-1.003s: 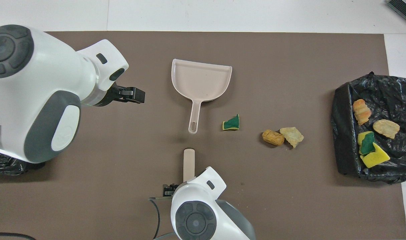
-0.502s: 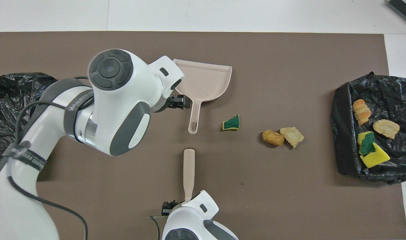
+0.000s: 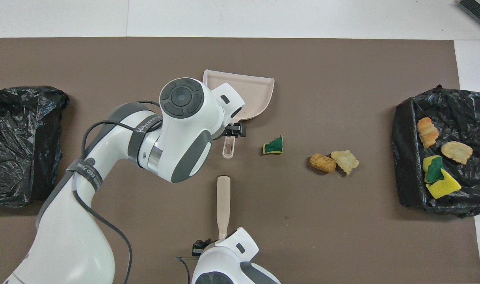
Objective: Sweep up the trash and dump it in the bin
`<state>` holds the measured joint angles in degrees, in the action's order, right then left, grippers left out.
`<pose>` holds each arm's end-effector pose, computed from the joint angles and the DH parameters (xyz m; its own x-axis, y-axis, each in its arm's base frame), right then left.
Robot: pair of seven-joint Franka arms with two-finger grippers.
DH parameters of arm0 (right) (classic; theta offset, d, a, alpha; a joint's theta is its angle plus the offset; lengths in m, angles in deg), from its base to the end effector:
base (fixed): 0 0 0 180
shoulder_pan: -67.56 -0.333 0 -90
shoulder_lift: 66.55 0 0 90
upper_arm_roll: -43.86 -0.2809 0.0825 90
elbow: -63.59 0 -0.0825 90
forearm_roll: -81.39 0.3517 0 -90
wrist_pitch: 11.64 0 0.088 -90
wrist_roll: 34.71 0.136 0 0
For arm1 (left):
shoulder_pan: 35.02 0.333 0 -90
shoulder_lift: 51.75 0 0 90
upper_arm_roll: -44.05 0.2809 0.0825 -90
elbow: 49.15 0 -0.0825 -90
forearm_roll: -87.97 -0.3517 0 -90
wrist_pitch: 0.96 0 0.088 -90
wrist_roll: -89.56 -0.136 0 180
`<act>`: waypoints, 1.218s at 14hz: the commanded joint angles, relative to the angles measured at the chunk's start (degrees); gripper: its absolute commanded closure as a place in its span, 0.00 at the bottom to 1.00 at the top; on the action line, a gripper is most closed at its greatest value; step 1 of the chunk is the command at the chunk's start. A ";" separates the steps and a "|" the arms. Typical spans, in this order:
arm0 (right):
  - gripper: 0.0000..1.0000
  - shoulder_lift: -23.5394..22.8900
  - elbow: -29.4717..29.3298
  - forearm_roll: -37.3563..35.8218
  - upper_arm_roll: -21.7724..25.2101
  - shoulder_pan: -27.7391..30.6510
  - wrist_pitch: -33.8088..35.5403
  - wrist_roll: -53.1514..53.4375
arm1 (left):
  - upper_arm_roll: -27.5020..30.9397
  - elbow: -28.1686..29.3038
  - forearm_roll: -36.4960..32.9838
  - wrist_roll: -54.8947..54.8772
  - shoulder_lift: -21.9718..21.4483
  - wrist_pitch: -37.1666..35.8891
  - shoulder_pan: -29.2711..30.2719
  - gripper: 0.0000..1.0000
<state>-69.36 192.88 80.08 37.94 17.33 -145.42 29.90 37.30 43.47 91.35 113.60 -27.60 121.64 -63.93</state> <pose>0.2816 0.4185 0.3017 0.9910 -0.1321 0.0234 -0.1316 -0.9911 -0.0216 0.5241 -0.3721 0.3464 0.9863 -0.1565 0.0518 -0.1622 -0.9777 0.1333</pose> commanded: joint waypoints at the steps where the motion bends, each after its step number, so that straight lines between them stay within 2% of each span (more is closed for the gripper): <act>1: 0.72 0.26 0.79 -0.98 0.21 -0.22 -0.88 0.95 | 1.03 0.01 -0.04 2.51 1.60 2.83 -2.38 0.00; 3: 0.95 -0.01 0.52 -0.89 0.21 -0.13 -0.70 0.52 | 1.03 1.41 -0.13 2.50 1.95 2.74 -2.91 0.00; 4: 1.00 -0.53 0.26 -0.28 0.21 0.31 -0.35 -0.10 | 1.03 1.60 -0.39 2.42 1.95 2.83 -2.74 0.00; 8: 1.00 -1.76 -3.69 -0.10 0.21 0.66 4.73 -2.56 | 1.03 0.90 -2.50 2.33 2.30 2.74 -2.38 0.02; 9: 1.00 -1.42 -3.78 -0.10 0.30 0.75 5.27 -2.56 | 1.03 0.89 -2.50 2.42 2.30 2.56 -2.56 0.28; 10: 1.00 -1.07 -3.70 -0.10 0.38 1.10 5.97 -2.56 | 1.03 1.07 -2.42 2.33 2.22 2.48 -2.56 0.46; 11: 1.00 -0.63 -3.70 -0.10 0.39 1.80 7.54 -2.48 | 1.03 1.16 -2.42 2.42 2.22 2.30 -2.56 0.57; 12: 1.00 0.16 -3.70 -0.10 0.39 2.50 8.26 -2.48 | 1.03 1.16 -2.42 2.50 2.22 2.04 -2.82 0.58; 13: 1.00 0.78 -3.70 -0.10 0.39 3.38 9.48 -2.56 | 1.03 1.24 -2.42 2.51 2.22 1.95 -2.82 0.66; 14: 1.00 1.65 -3.70 -0.10 0.39 4.26 10.80 -2.65 | 1.03 1.07 -2.42 2.51 2.13 1.34 -2.82 0.89; 15: 1.00 2.53 -3.70 -0.10 0.39 5.05 12.20 -2.74 | 1.12 0.90 -2.59 2.33 2.13 0.55 -2.65 1.00; 17: 1.00 4.55 -3.52 -0.10 0.39 6.89 15.37 -4.40 | 1.03 0.46 -5.82 1.46 1.69 -1.47 -2.29 1.00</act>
<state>-67.77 188.98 80.07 38.58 22.35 -132.98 28.18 37.86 44.10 88.50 115.31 -25.27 122.66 -66.13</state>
